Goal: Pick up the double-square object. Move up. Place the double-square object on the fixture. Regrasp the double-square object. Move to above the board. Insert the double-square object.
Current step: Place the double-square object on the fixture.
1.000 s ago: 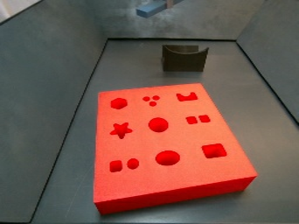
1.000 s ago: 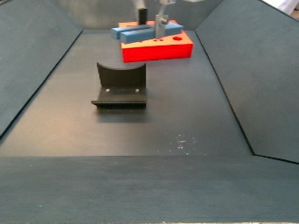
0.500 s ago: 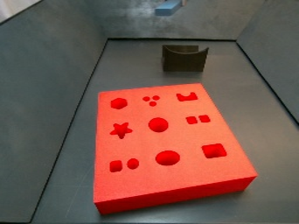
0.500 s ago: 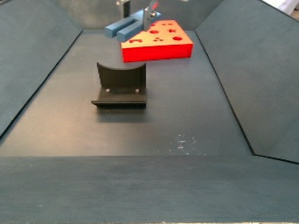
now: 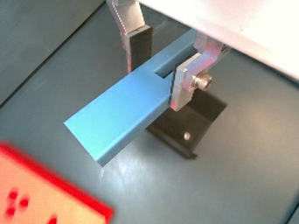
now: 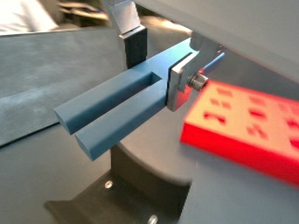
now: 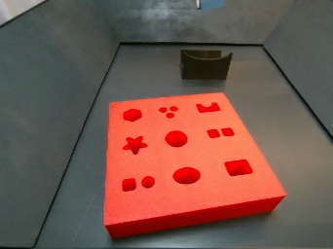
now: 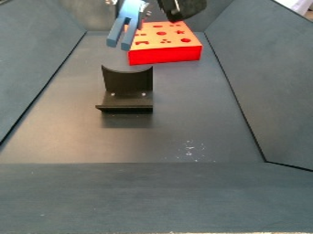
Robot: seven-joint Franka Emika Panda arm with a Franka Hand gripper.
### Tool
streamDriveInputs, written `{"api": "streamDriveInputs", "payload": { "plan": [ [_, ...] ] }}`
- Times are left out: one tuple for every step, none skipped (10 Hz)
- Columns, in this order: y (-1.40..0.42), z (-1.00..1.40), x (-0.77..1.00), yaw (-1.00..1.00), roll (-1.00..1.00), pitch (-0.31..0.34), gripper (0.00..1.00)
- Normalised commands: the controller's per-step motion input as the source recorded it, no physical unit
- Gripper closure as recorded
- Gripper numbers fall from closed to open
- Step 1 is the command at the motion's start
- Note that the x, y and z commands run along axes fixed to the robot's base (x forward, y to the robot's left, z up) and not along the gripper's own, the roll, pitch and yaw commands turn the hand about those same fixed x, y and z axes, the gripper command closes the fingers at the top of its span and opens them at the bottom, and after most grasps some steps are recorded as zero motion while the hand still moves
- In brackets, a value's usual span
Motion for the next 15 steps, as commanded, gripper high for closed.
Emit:
{"api": "streamDriveInputs", "payload": {
  "plan": [
    [0.03, -0.01, 0.18, 0.56, -1.00, 0.485, 1.00],
    [0.04, -0.02, 0.11, 0.31, -0.83, 0.524, 1.00],
    [0.04, -0.01, 0.07, 0.13, -0.67, 0.502, 1.00],
    [0.04, -0.01, 0.08, -0.05, -0.43, 0.433, 1.00],
    [0.02, -0.01, 0.09, -0.12, -0.30, 0.373, 1.00],
    [0.03, -0.01, 0.09, -0.16, -0.23, 0.303, 1.00],
    [0.04, -0.01, 0.08, -0.19, -0.17, 0.245, 1.00],
    [0.14, -1.00, 0.13, -0.19, -1.00, 0.452, 1.00],
    [0.14, -1.00, 0.15, -0.21, -1.00, 0.417, 1.00],
    [0.14, -1.00, 0.17, -0.27, -0.97, 0.385, 1.00],
    [0.14, -1.00, 0.20, -0.33, -0.79, 0.270, 1.00],
    [0.14, -1.00, 0.22, -0.37, -0.63, 0.176, 1.00],
    [0.14, -1.00, 0.23, -0.36, -0.42, 0.073, 1.00],
    [0.14, -1.00, 0.24, -0.32, -0.27, 0.014, 1.00],
    [0.14, -1.00, 0.25, -0.26, -0.19, -0.053, 1.00]
  ]
}}
